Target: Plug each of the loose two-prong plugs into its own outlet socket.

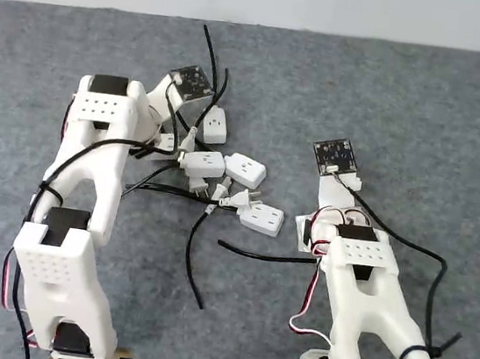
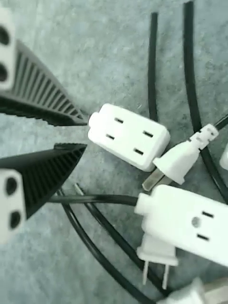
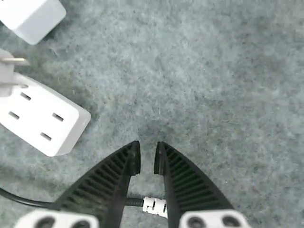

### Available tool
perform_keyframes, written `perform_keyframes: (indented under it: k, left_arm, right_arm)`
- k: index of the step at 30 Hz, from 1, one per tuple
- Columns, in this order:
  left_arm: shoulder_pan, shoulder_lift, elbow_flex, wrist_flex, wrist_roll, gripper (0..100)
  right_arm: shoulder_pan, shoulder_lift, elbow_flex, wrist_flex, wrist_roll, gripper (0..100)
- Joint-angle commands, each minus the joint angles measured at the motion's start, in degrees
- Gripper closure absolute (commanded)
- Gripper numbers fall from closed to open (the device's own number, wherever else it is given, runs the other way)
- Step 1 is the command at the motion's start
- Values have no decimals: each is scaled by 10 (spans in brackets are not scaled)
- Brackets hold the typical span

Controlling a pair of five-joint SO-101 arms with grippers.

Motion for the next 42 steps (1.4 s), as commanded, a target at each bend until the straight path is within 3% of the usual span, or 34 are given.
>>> perform_keyframes:
  k: [1,7,10,22,28,33,40,42]
  left_arm:
    - [-4,-5,-29,-27,-30,919]
    - [-4,18,-17,-98,-35,833]
    - [-3,40,-18,-105,-84,810]
    - [-6,149,-128,-129,-106,808]
    - [-1,224,-201,-87,-106,821]
    - [0,277,-240,-83,-106,957]
    - [0,286,-284,65,-105,987]
    - [0,285,-325,119,-67,987]
  right_arm:
    - [5,-2,-9,-5,7,935]
    - [5,-2,-9,-5,7,935]
    - [5,-2,-9,-6,7,935]
    - [5,-2,-9,-7,8,935]
    - [5,-2,-9,-7,7,935]
    - [5,-2,-9,-8,7,935]
    - [5,-2,-9,-8,7,935]
    - [5,-2,-9,-8,6,935]
